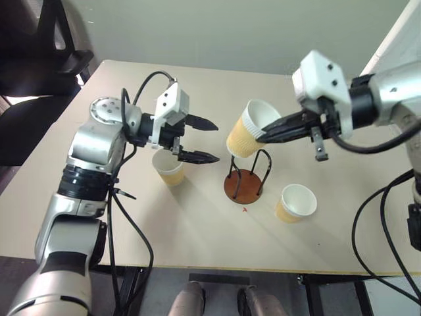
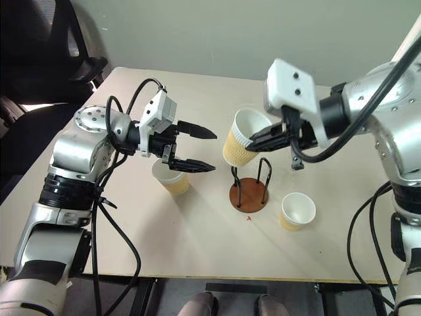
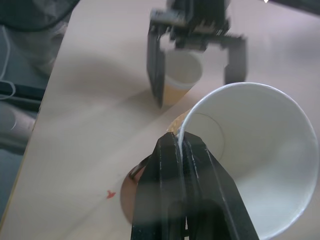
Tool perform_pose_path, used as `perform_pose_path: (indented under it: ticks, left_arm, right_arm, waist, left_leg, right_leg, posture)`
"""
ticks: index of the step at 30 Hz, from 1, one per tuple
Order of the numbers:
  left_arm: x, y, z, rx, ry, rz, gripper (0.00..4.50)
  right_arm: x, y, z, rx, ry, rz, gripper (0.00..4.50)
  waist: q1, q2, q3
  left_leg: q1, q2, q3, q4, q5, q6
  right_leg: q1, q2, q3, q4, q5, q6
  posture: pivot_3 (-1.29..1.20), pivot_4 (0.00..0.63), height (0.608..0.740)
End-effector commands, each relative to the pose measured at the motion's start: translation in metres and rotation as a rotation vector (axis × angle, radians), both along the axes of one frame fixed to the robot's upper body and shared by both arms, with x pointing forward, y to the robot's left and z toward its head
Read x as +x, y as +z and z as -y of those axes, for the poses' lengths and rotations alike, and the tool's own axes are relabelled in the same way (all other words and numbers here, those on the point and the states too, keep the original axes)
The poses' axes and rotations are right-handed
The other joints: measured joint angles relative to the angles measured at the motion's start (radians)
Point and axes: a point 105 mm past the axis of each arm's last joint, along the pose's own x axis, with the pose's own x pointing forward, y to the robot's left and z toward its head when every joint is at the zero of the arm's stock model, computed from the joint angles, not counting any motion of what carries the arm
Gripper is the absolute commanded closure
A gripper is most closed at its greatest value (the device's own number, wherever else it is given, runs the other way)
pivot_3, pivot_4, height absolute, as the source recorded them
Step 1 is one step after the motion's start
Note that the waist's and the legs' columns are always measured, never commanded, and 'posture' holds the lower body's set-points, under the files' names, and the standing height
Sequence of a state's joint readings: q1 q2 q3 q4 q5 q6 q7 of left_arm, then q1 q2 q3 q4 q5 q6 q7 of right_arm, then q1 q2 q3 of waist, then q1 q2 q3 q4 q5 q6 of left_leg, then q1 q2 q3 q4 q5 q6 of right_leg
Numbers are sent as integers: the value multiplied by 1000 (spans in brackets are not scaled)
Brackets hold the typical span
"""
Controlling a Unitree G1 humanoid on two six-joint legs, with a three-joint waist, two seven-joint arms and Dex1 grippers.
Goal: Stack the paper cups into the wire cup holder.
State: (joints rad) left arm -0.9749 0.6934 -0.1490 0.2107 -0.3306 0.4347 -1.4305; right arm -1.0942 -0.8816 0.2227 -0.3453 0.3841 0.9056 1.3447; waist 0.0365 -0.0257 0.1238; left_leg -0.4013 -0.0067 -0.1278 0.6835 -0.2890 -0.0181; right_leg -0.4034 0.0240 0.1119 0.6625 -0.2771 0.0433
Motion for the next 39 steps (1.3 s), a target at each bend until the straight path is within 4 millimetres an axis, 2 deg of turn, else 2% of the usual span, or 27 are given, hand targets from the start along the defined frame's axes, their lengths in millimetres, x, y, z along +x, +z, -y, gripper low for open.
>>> perform_pose_path:
  ticks: [1, 9, 16, 27, 30, 37, 39]
  left_arm:
    - [-1, 13, -4, 1, 2, 52, 0]
    - [-1, 12, -9, 1, 25, 49, 0]
    - [0, 11, -13, 5, 37, 49, 0]
    - [-2, 9, -13, 15, 28, 57, 0]
    - [-2, 8, -13, 19, 29, 59, 0]
    - [-1, 8, -15, 21, 36, 61, 0]
    - [-1, 8, -15, 27, 37, 67, 0]
  right_arm:
    - [5, 3, 5, -23, -14, 62, 4484]
    - [13, -7, 14, -66, -27, 58, 4484]
    - [8, -11, 12, -86, 3, 36, 4484]
    - [19, -27, 19, -199, -10, 102, 4484]
    - [19, -25, 17, -181, -9, 97, 3933]
    - [18, -9, 12, -65, -36, 75, 1449]
    - [15, 4, 11, 13, -51, 58, 1449]
  waist:
    - [-1, 0, 0]
    - [-1, 0, 0]
    - [-2, 0, 0]
    - [-3, 0, 0]
    - [-3, 0, 0]
    - [-5, 0, 0]
    - [-6, 0, 0]
  left_leg:
    - [-1, 0, 0, 0, 0, 0]
    - [-3, 0, 0, 0, 0, 0]
    - [-3, 0, 0, 0, 0, 0]
    - [-3, 0, 0, 0, 0, 0]
    - [-3, 0, 0, 0, 0, 0]
    - [-3, 0, 0, 0, 0, 0]
    - [-3, 0, 0, 0, 0, 0]
  right_leg:
    - [-1, 0, 0, 0, 0, 0]
    - [-3, 0, 0, 0, 0, 0]
    - [-3, 0, 0, 1, 0, 0]
    - [-3, 0, 0, 1, 0, 0]
    - [-3, 0, 0, 1, 0, 0]
    - [-3, 0, 0, 1, 0, 0]
    - [-3, 0, 0, 1, 0, 0]
  posture:
    - [0, 150, 740]
    - [0, 150, 740]
    - [0, 150, 740]
    - [0, 150, 740]
    - [0, 150, 740]
    - [0, 150, 740]
    - [0, 150, 740]
